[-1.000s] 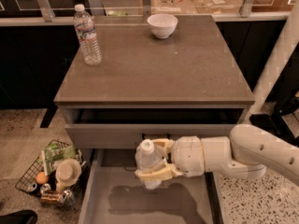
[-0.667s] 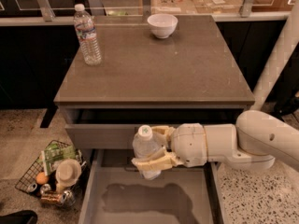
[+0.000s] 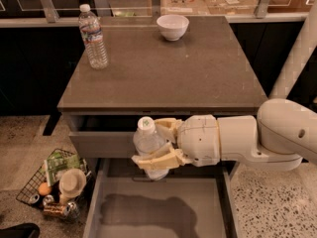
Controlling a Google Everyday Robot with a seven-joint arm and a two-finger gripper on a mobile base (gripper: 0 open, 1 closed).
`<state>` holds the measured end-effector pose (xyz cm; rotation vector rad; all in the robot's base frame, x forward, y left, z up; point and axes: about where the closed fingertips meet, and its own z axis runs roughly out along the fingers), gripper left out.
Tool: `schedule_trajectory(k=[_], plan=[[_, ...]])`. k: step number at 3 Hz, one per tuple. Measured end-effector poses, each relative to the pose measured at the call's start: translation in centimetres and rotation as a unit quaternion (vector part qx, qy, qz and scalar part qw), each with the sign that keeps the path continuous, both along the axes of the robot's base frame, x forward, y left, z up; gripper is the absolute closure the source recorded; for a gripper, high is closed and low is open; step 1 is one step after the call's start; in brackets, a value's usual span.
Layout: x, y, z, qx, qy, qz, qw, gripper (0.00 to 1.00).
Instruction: Pick blue plastic bottle from middle drawer and place on counter
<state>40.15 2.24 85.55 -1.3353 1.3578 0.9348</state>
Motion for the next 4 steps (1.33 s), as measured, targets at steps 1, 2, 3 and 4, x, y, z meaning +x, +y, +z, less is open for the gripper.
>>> schedule_trajectory(k=[1,2,3,4], plan=[[1.4,-1.0,2.5,-0.013,0.001,-0.025,0.9996,1.00],[4.1,-3.3,7.1,-0.034,0.002,-0.064,0.9974,1.00],[7.7,-7.0,11.5,-0.040,0.008,-0.110,0.9931,1.00],[13.6,-12.7,15.3,-0.021,0.012,-0.167,0.9857,1.00]])
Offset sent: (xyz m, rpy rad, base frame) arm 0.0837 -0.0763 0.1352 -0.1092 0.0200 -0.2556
